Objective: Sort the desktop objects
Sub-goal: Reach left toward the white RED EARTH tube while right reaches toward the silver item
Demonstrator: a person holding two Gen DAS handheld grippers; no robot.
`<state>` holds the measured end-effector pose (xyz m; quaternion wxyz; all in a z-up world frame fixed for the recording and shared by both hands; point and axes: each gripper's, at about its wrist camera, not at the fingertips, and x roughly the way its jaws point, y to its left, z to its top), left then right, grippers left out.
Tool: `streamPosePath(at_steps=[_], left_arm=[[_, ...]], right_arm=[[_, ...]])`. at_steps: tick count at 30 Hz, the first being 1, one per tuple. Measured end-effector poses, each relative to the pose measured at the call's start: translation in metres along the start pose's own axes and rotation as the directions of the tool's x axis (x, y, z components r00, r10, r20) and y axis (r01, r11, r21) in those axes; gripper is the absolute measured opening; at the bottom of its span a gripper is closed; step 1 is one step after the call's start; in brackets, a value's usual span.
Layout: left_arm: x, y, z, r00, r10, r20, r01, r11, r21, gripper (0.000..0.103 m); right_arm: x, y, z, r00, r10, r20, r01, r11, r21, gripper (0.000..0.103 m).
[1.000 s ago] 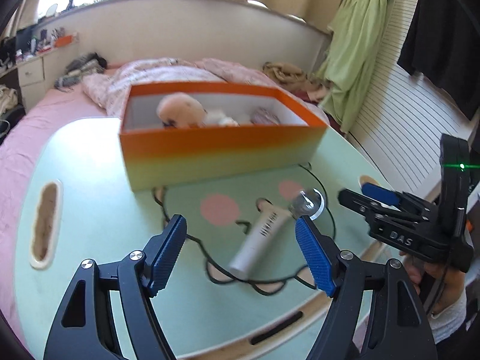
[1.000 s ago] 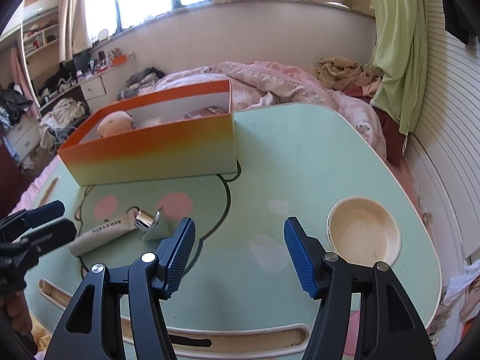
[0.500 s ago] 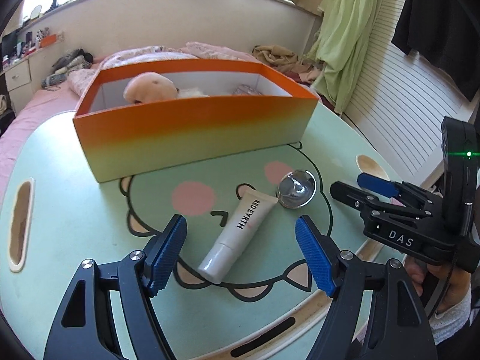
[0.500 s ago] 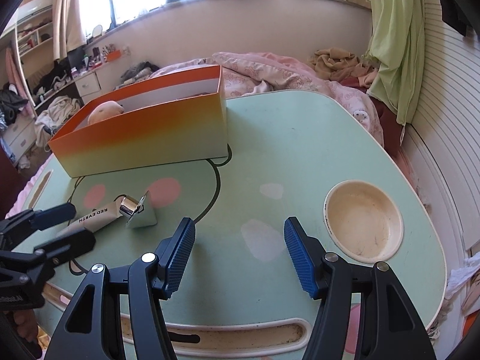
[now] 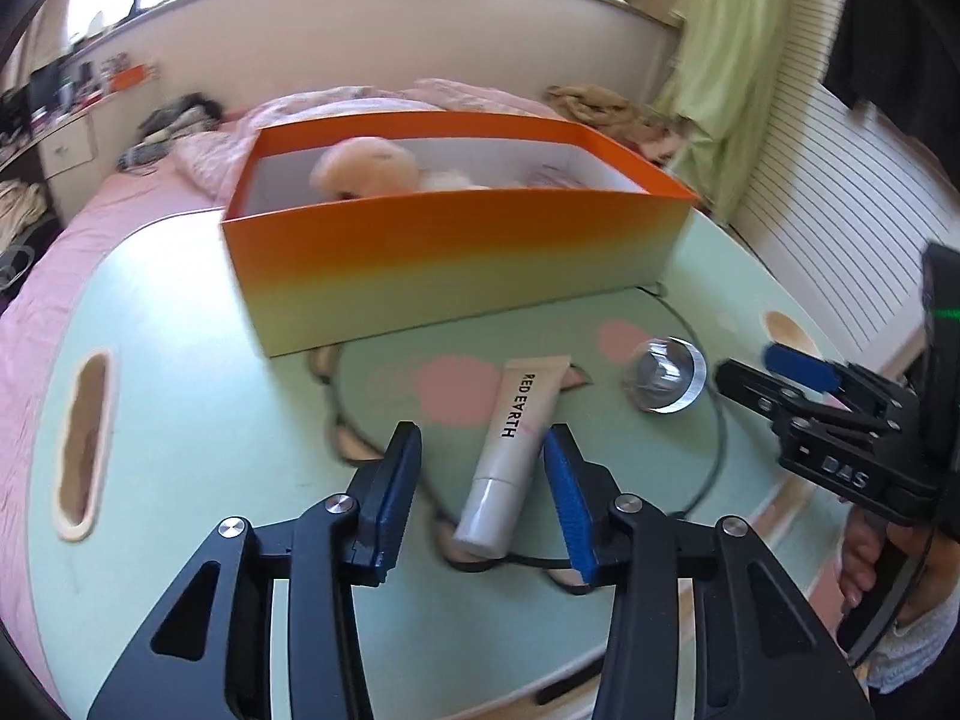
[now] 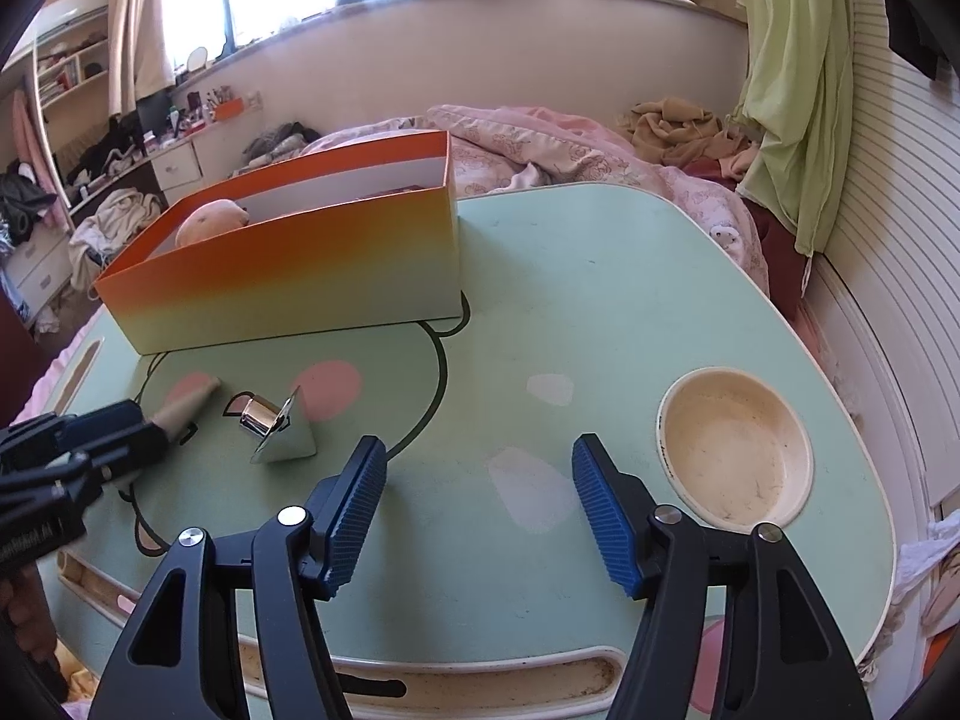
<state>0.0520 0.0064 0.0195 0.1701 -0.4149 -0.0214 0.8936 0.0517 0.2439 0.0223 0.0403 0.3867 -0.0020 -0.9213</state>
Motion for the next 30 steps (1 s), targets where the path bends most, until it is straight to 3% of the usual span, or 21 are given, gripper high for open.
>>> streamPosePath(at_steps=[4, 8, 12, 15, 17, 19, 21, 23, 25, 27, 29, 30], left_arm=[[-0.003, 0.012, -0.001, 1.0, 0.0, 0.002, 0.0, 0.999, -0.043, 0.045], [-0.004, 0.014, -0.001, 1.0, -0.02, 0.009, 0.02, 0.999, -0.046, 0.058], [-0.005, 0.01, 0.005, 1.0, -0.016, 0.02, 0.017, 1.0, -0.024, 0.058], [-0.004, 0.009, 0.011, 1.0, -0.012, 0.025, 0.013, 1.0, -0.024, 0.059], [-0.003, 0.009, 0.013, 1.0, -0.004, 0.028, 0.005, 1.0, -0.024, 0.07], [-0.001, 0.008, 0.013, 0.999, 0.006, 0.033, -0.006, 1.0, -0.024, 0.07], [0.001, 0.008, 0.011, 0.999, 0.027, 0.021, -0.027, 1.0, -0.008, 0.07], [0.002, 0.008, 0.007, 0.999, 0.046, 0.014, -0.046, 0.999, 0.008, 0.07], [0.003, 0.008, 0.004, 0.999, 0.052, 0.007, -0.052, 0.998, 0.017, 0.07], [0.003, 0.009, 0.002, 0.999, 0.047, 0.015, -0.047, 0.999, 0.022, 0.067], [0.002, 0.008, 0.001, 0.999, 0.034, 0.017, -0.035, 0.999, 0.024, 0.05], [0.002, 0.007, 0.001, 1.0, 0.027, 0.016, -0.027, 0.999, 0.028, 0.047]], right_arm=[[0.0, 0.005, -0.002, 1.0, -0.023, -0.01, 0.023, 0.999, -0.031, 0.071], [-0.001, 0.006, -0.003, 0.999, -0.036, -0.01, 0.035, 0.999, -0.037, 0.073], [-0.001, 0.005, -0.002, 0.999, -0.048, -0.009, 0.048, 0.999, -0.01, 0.074], [-0.007, 0.004, 0.0, 0.999, 0.025, 0.025, -0.026, 0.999, 0.047, 0.074], [-0.015, 0.009, 0.003, 0.995, 0.081, 0.052, -0.084, 0.995, 0.052, 0.079], [-0.018, 0.022, 0.007, 0.993, 0.096, 0.065, -0.096, 0.995, 0.008, 0.091], [-0.02, 0.036, 0.013, 0.992, 0.103, 0.076, -0.101, 0.994, -0.036, 0.091], [-0.017, 0.052, 0.016, 0.993, 0.095, 0.063, -0.088, 0.991, -0.101, 0.085], [-0.008, 0.064, 0.017, 0.997, 0.078, 0.029, -0.073, 0.986, -0.152, 0.067], [0.001, 0.072, 0.017, 0.998, 0.07, 0.002, -0.069, 0.982, -0.173, 0.066], [0.01, 0.073, 0.016, 0.997, 0.078, -0.024, -0.08, 0.984, -0.161, 0.06], [0.014, 0.073, 0.016, 0.996, 0.083, -0.039, -0.088, 0.984, -0.153, 0.044]])
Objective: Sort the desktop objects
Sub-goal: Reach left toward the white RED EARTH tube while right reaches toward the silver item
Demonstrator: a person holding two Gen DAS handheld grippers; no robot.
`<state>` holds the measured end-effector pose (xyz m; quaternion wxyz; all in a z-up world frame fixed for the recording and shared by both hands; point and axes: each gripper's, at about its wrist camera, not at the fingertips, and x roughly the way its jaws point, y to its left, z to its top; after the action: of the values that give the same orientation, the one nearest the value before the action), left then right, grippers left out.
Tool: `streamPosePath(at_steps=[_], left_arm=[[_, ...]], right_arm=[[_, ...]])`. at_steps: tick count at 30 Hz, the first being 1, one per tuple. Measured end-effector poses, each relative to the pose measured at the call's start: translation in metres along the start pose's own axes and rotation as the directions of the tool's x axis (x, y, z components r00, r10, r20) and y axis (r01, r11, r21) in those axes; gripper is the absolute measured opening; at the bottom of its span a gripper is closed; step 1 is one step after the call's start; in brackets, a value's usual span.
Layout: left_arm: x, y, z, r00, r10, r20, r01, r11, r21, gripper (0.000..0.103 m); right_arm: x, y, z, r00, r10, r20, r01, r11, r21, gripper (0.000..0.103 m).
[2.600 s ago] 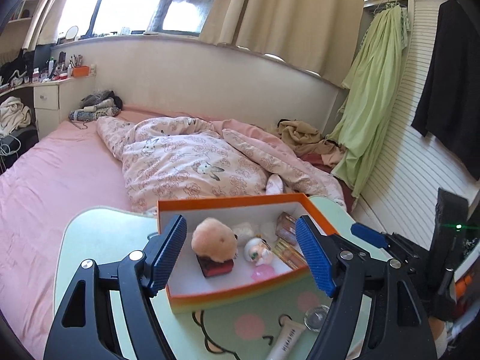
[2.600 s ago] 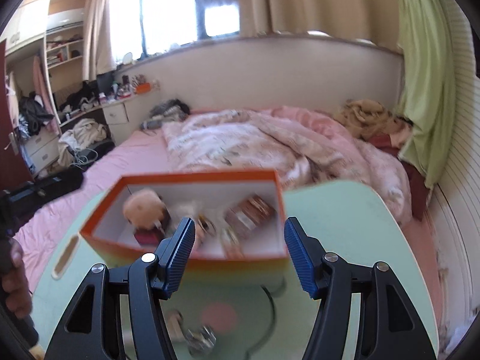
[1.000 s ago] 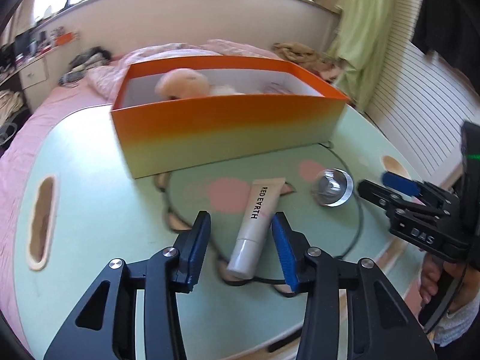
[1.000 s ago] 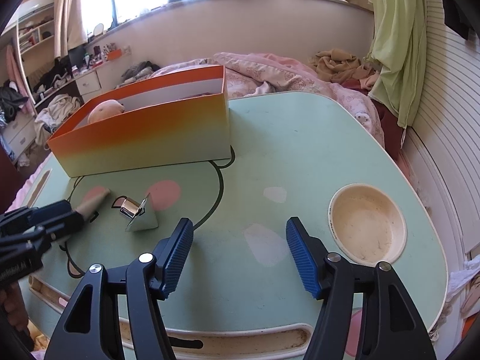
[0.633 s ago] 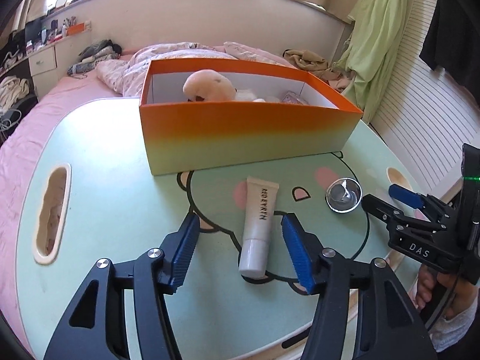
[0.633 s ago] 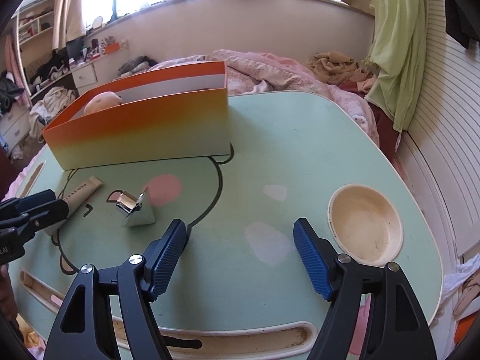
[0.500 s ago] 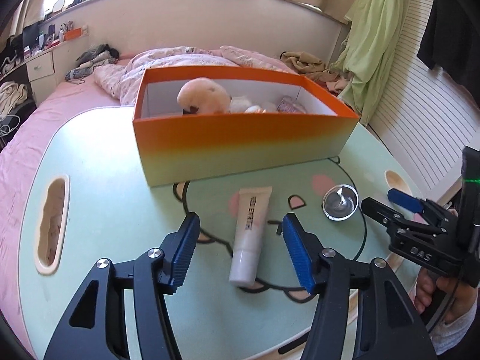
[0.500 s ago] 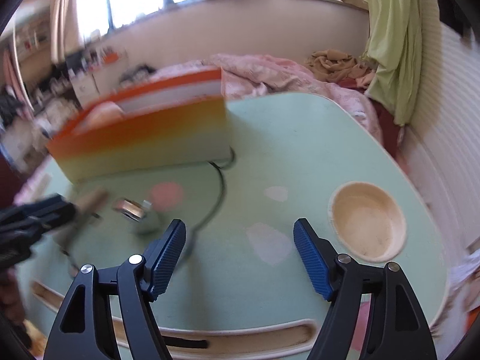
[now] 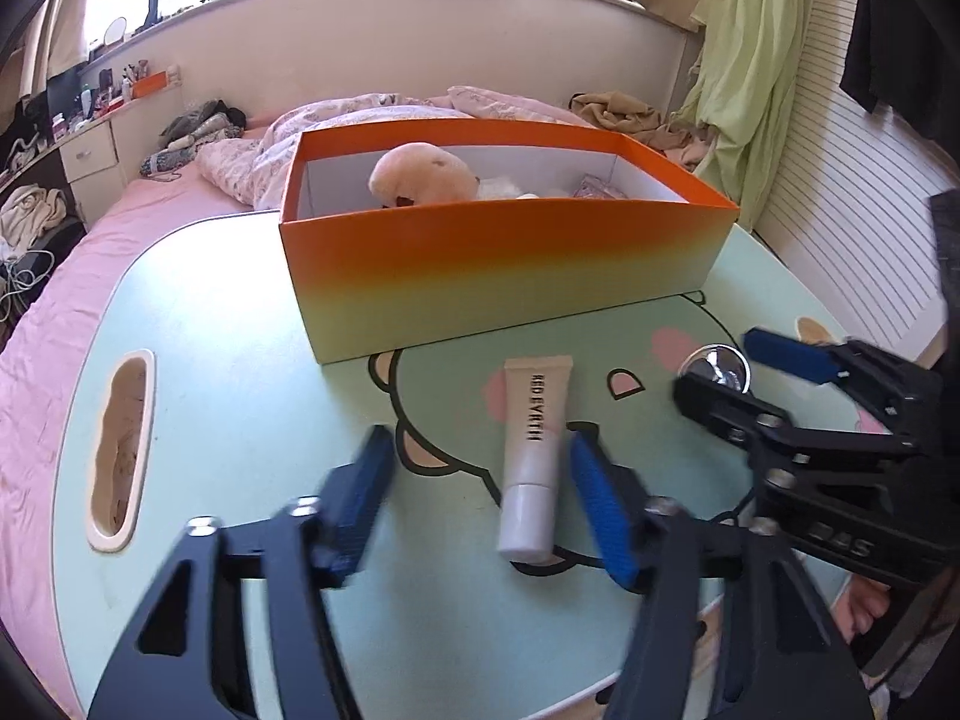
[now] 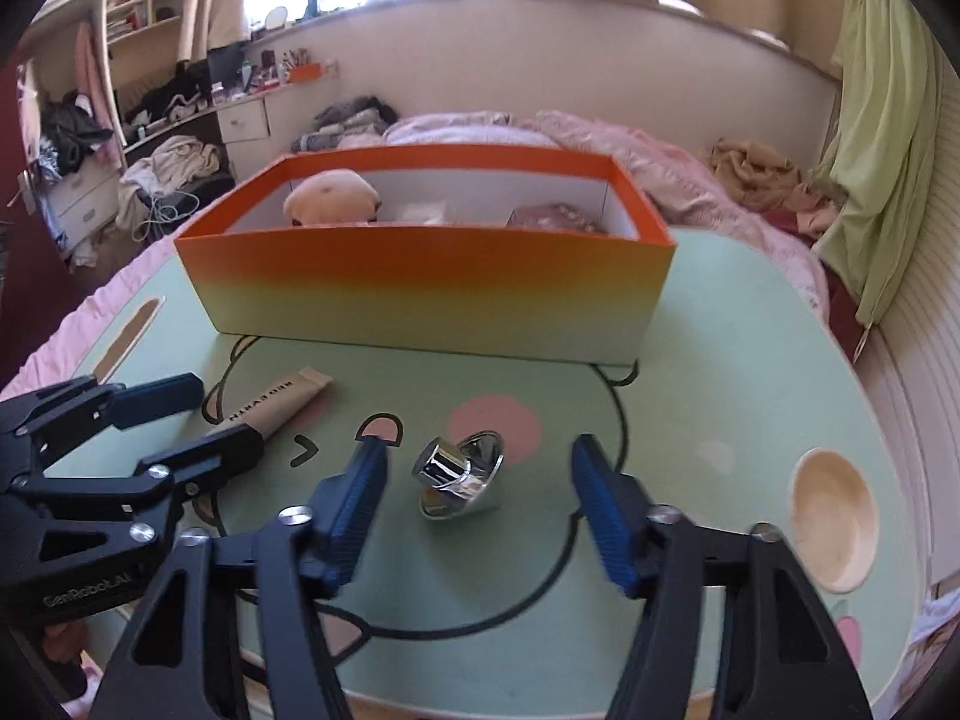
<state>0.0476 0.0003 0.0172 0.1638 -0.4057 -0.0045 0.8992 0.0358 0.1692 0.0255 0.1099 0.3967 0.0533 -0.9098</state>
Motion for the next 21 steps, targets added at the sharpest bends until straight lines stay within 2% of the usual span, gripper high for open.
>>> streamPosePath(at_steps=[1, 2, 4, 12, 14, 15, 16, 17, 18, 19, 21], left_arm=[[0.0, -0.001, 0.0, 1.0, -0.007, -0.002, 0.007, 1.0, 0.005, 0.038], [0.0, -0.001, -0.001, 1.0, -0.014, -0.002, 0.014, 1.0, 0.005, 0.03], [-0.001, -0.001, -0.003, 1.0, -0.026, -0.003, 0.026, 1.0, 0.005, 0.021], [-0.001, -0.004, -0.005, 1.0, -0.018, 0.014, 0.018, 1.0, -0.023, 0.024], [-0.001, -0.006, -0.005, 1.0, -0.023, 0.016, 0.024, 1.0, -0.02, 0.032], [-0.001, -0.006, -0.005, 1.0, -0.026, 0.015, 0.026, 1.0, -0.018, 0.034], [-0.001, -0.006, -0.005, 0.999, -0.029, 0.015, 0.029, 0.999, -0.016, 0.042], [-0.001, -0.007, -0.005, 1.0, -0.026, 0.013, 0.026, 1.0, -0.015, 0.059], [-0.001, -0.006, -0.004, 1.0, -0.013, 0.009, 0.013, 1.0, -0.023, 0.068], [0.0, -0.005, -0.004, 1.0, 0.002, 0.005, -0.002, 0.999, -0.032, 0.074], [0.0, -0.003, -0.003, 1.0, 0.008, 0.004, -0.008, 0.999, -0.042, 0.076]], right_arm=[[0.003, -0.001, -0.001, 1.0, 0.009, -0.019, -0.009, 1.0, 0.008, 0.034], [0.003, -0.002, -0.002, 1.0, 0.003, -0.007, -0.003, 1.0, 0.01, 0.031], [0.0, -0.003, -0.003, 1.0, 0.006, -0.009, -0.006, 1.0, 0.019, 0.029], [-0.009, 0.001, -0.012, 0.999, -0.035, 0.005, 0.035, 0.999, 0.037, 0.03], [-0.007, 0.003, -0.013, 0.999, -0.051, 0.006, 0.051, 0.998, 0.047, 0.041], [-0.006, 0.003, -0.014, 0.998, -0.059, 0.005, 0.059, 0.997, 0.055, 0.058], [-0.005, 0.003, -0.015, 0.998, -0.068, 0.004, 0.067, 0.996, 0.064, 0.07], [-0.005, 0.003, -0.016, 0.997, -0.072, 0.005, 0.072, 0.995, 0.066, 0.072], [-0.005, 0.003, -0.017, 0.997, -0.077, 0.007, 0.077, 0.995, 0.069, 0.072], [-0.005, 0.003, -0.017, 0.997, -0.082, 0.008, 0.081, 0.994, 0.071, 0.073], [-0.004, 0.001, -0.017, 0.997, -0.081, 0.007, 0.081, 0.994, 0.076, 0.074]])
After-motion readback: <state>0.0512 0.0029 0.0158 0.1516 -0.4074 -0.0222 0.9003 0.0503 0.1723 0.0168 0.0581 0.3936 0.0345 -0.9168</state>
